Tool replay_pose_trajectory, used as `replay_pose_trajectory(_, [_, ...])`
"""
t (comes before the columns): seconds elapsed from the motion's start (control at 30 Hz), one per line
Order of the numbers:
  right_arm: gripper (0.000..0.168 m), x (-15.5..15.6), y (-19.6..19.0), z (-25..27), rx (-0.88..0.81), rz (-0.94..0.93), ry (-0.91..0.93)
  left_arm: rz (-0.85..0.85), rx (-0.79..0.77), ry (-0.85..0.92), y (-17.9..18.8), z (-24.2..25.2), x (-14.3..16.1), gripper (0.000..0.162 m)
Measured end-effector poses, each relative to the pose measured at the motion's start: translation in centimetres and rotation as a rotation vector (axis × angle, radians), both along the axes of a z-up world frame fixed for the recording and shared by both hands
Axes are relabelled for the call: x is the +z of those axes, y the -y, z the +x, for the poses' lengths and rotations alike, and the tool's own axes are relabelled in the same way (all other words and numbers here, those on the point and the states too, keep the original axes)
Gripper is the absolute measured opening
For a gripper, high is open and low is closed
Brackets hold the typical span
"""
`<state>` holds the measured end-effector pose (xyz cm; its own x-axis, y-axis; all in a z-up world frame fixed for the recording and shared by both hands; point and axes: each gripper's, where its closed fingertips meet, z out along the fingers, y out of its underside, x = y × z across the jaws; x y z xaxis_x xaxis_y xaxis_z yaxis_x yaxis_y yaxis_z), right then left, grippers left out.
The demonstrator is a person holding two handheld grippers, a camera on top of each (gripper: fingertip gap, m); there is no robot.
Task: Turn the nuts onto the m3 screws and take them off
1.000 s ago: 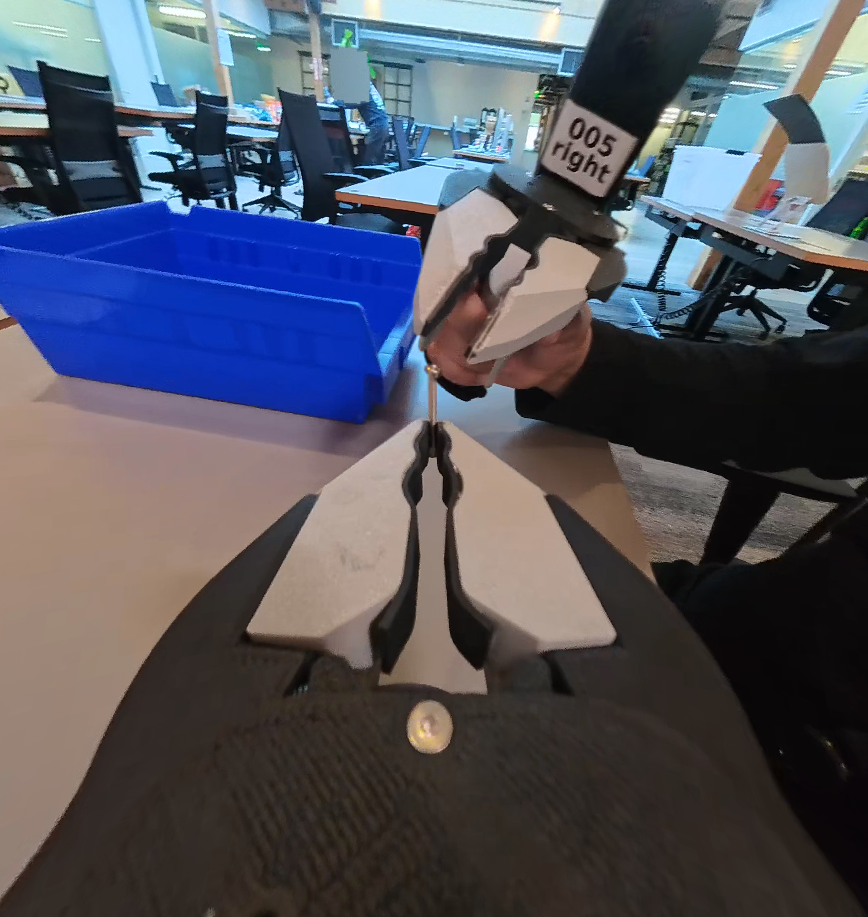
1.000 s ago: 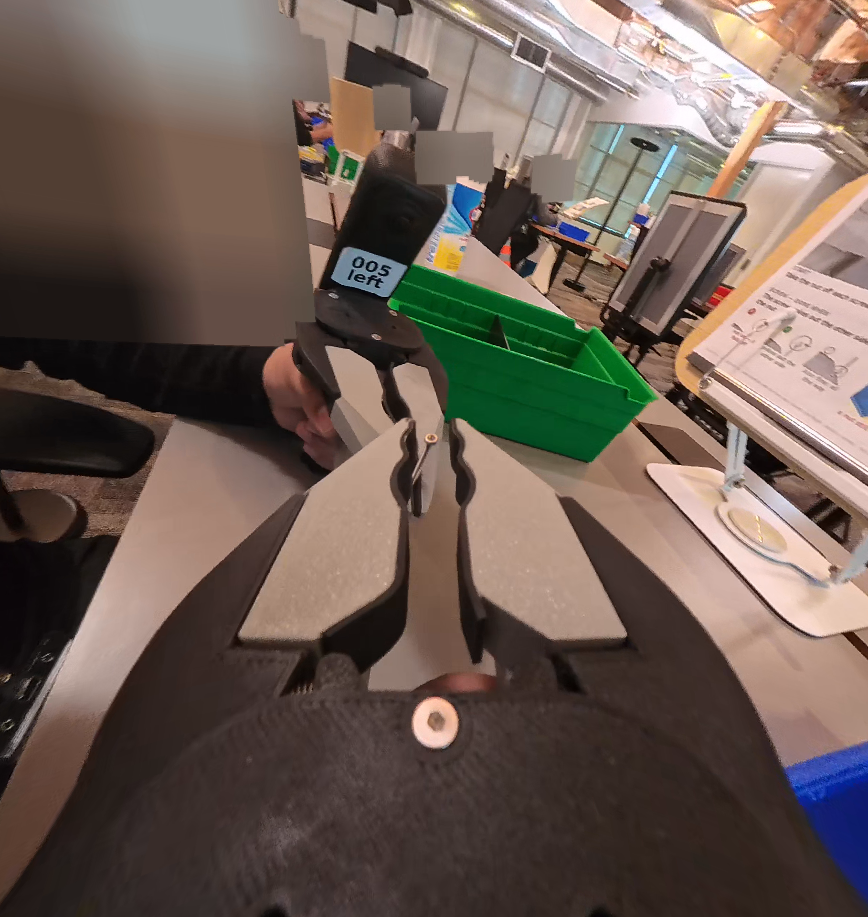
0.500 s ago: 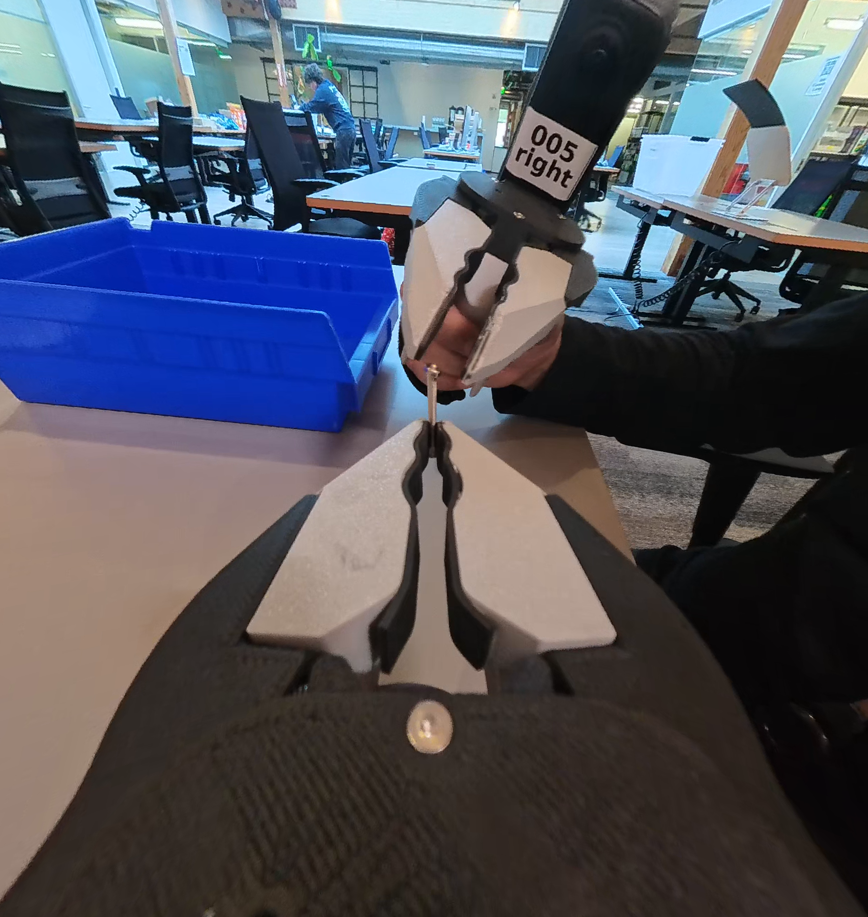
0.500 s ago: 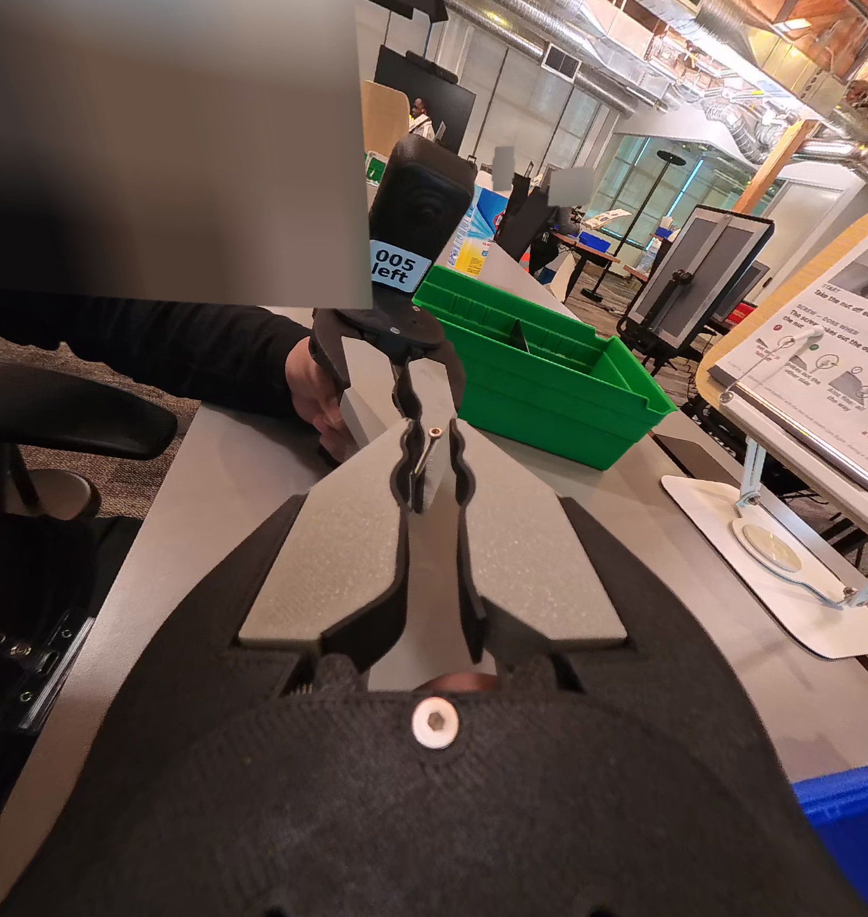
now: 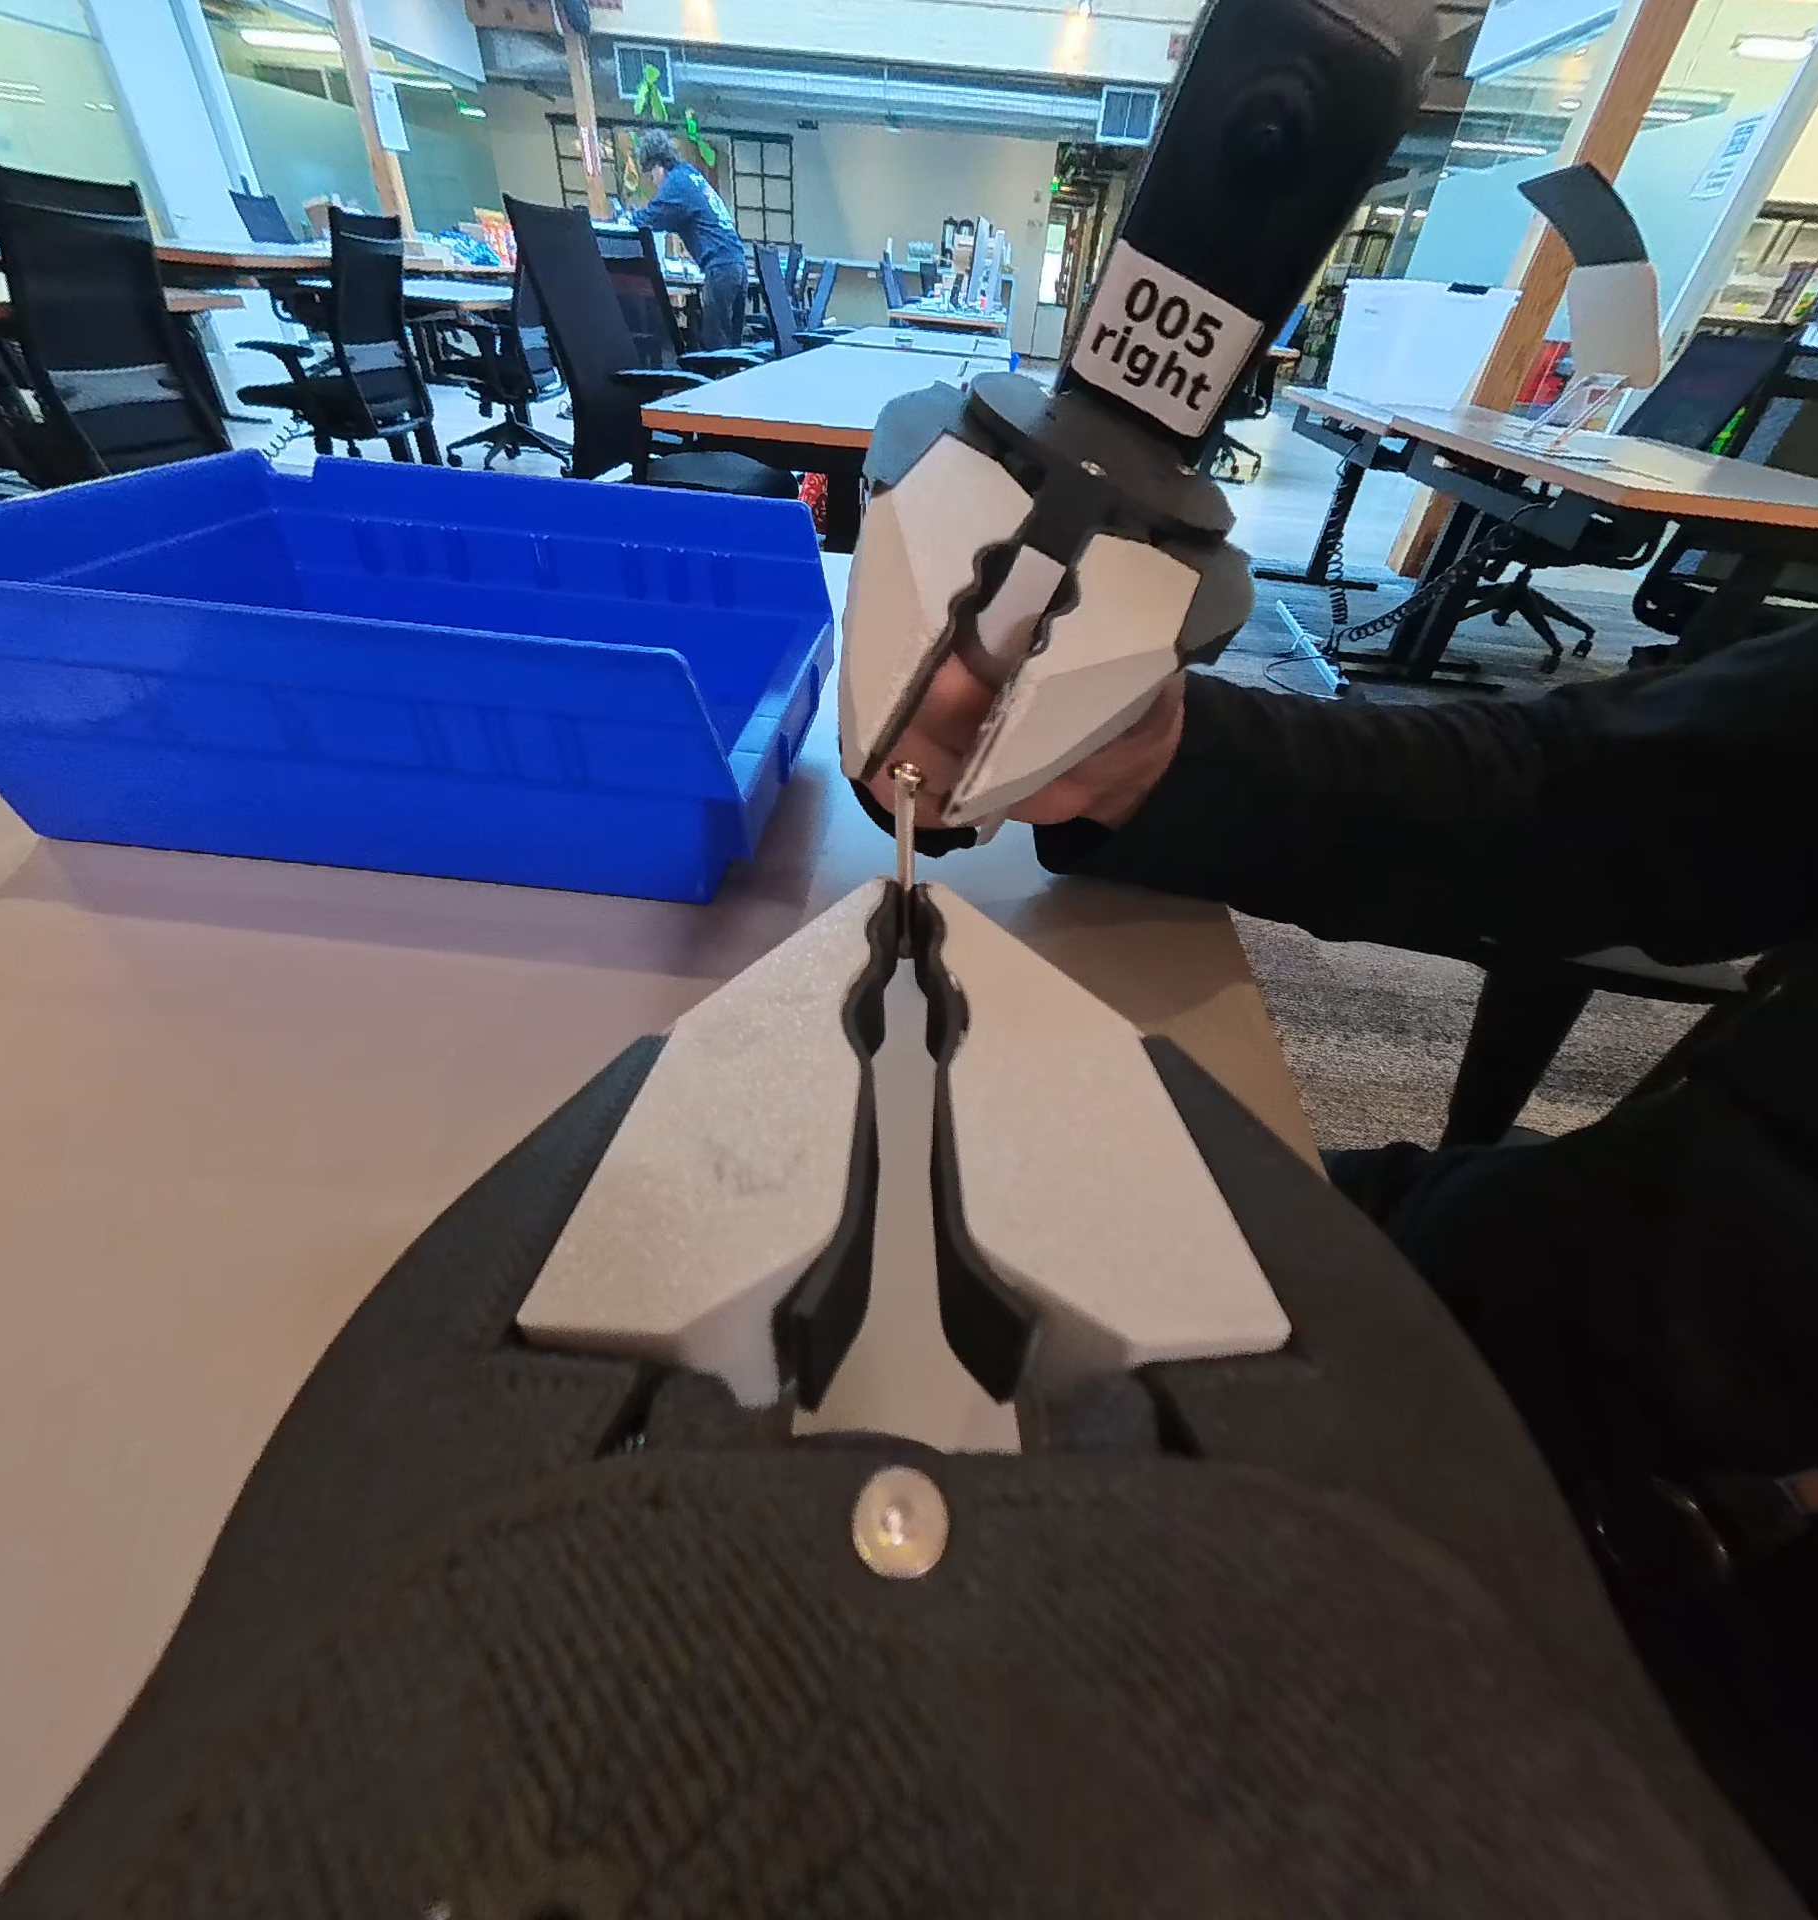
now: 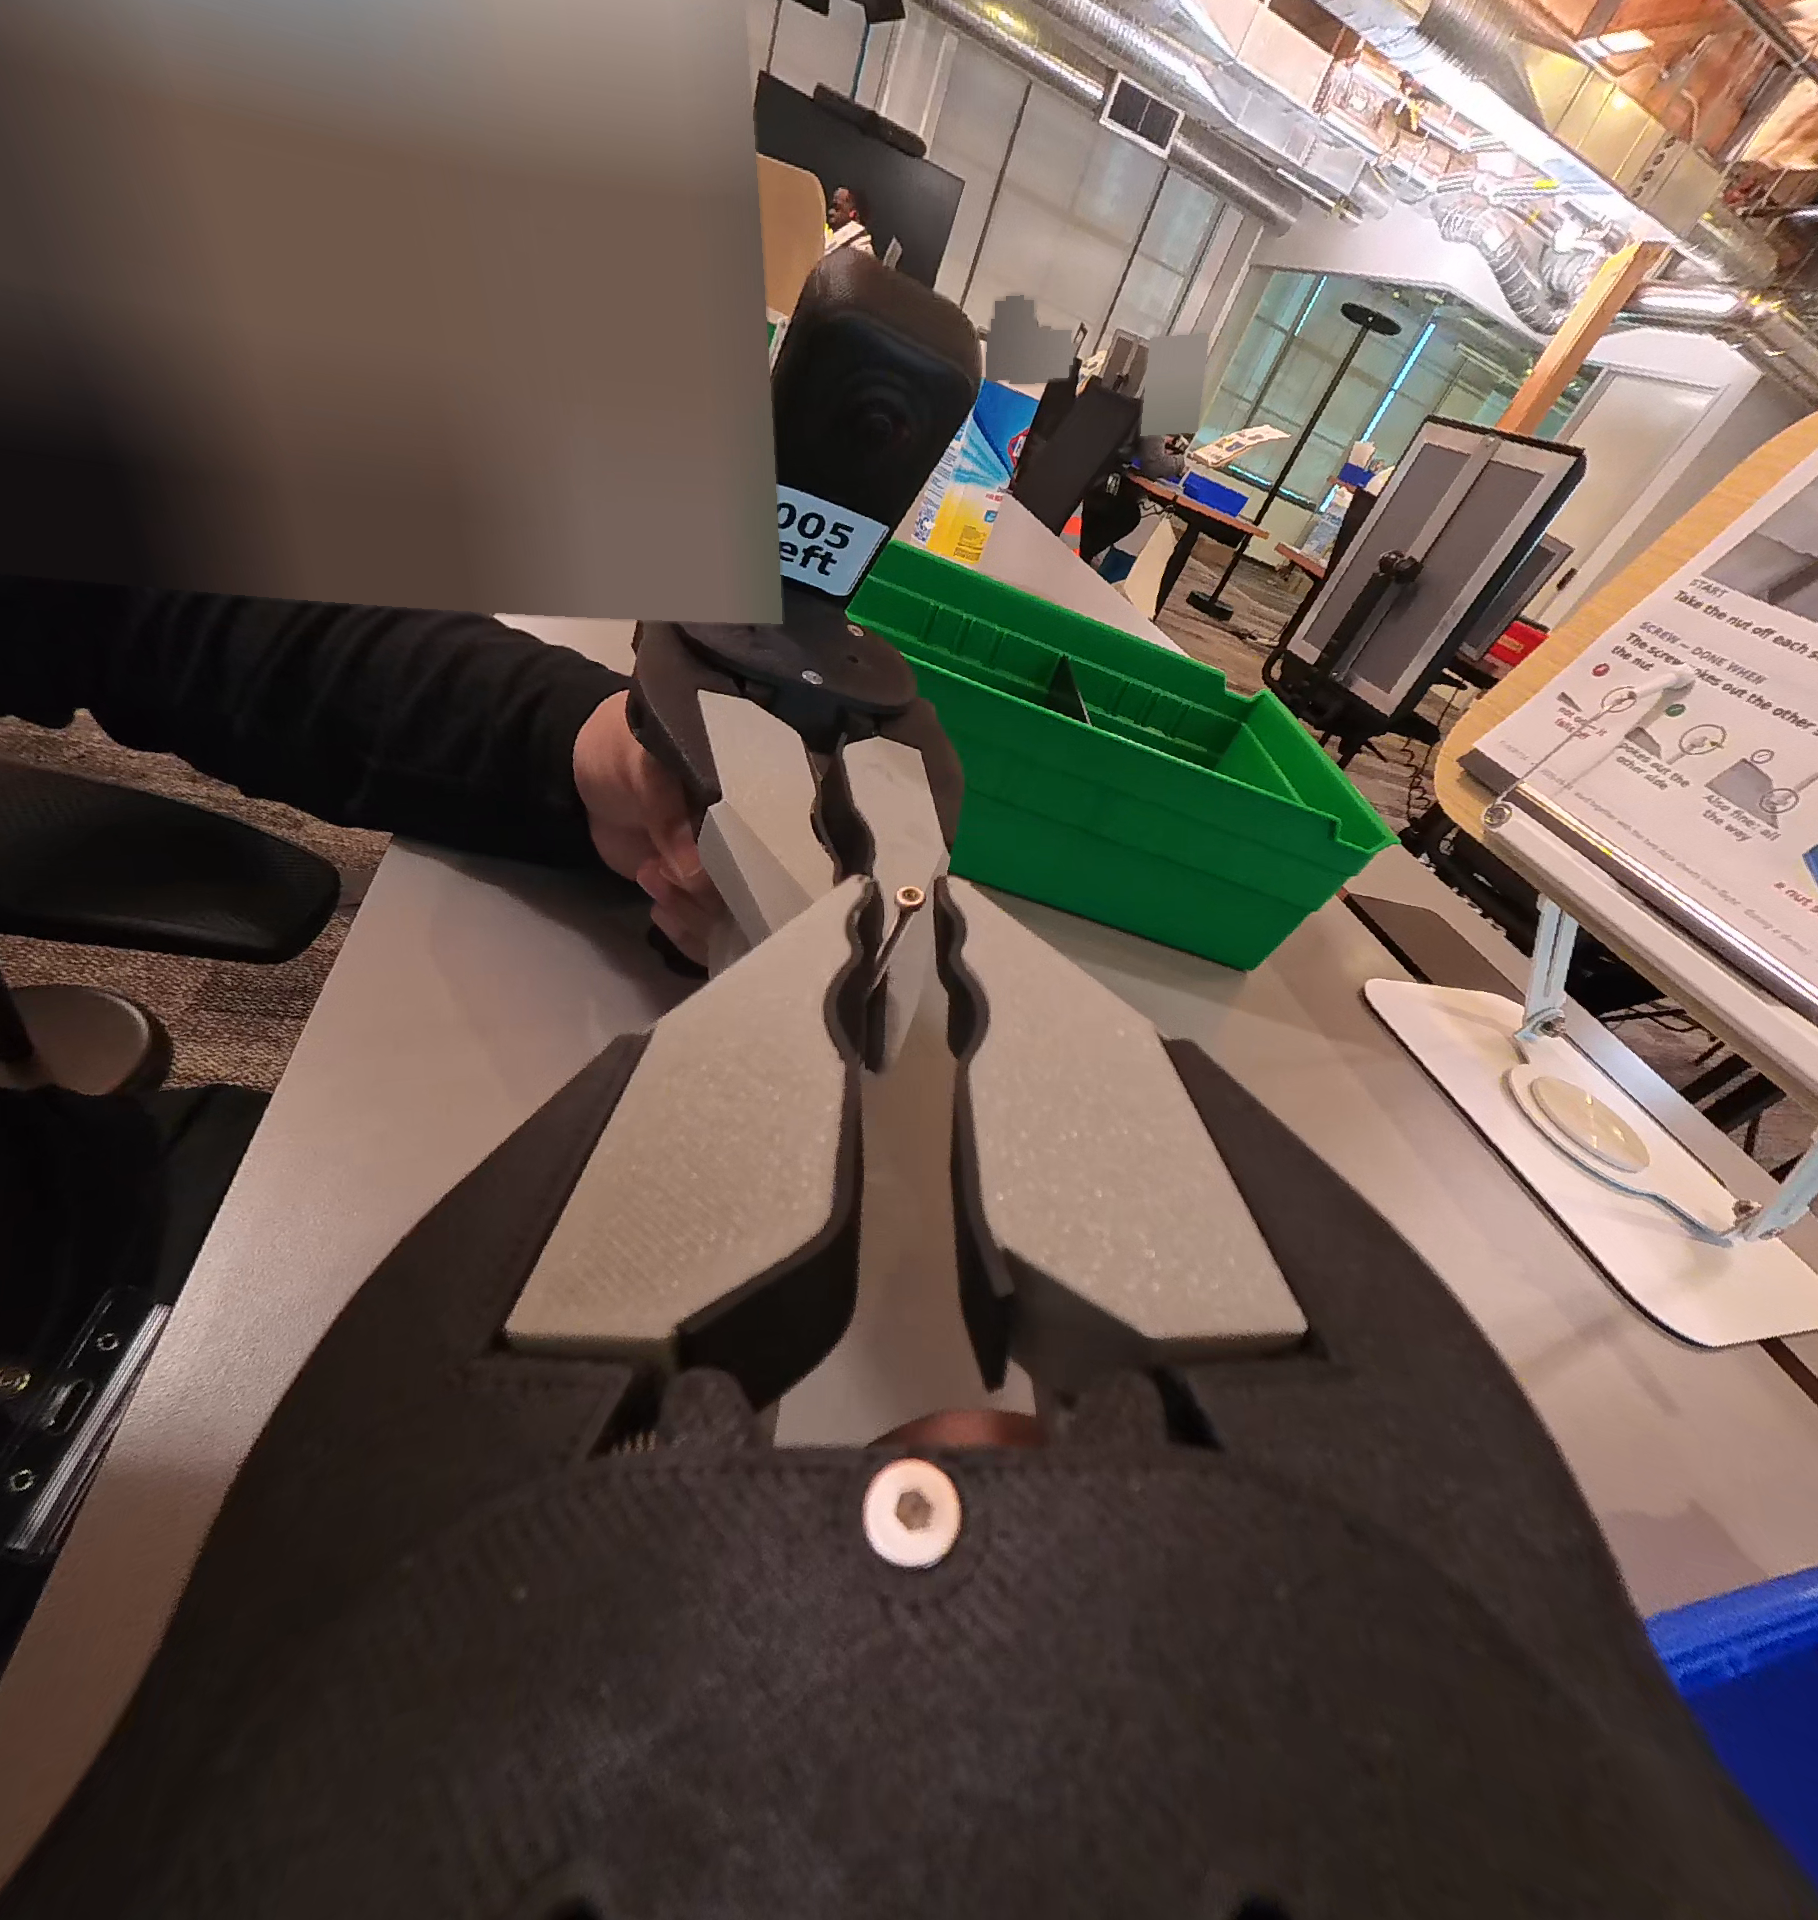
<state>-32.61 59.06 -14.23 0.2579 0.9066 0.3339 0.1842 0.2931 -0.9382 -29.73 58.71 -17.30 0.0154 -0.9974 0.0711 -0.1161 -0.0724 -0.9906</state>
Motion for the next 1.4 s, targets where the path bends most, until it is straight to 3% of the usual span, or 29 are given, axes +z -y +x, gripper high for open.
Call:
replay_pose_trajectory(0.67, [0.002, -0.2, -0.3, 0.1, -0.03, -0.034, -0.007, 0.017, 0.025, -0.013, -0.3, 0.0, -0.2, 0.0])
replay_pose_trajectory(1.07, [0.002, -0.3, -0.5, 0.2, -0.044, -0.151, -0.07, 0.165, 0.114, -0.047, -1.0, 0.0, -0.4, 0.0])
replay_pose_trajectory(1.4, [0.002, -0.6, -0.6, 0.3, -0.081, -0.112, -0.091, 0.175, 0.121, -0.065, -1.1, 0.1, -0.7, 0.0])
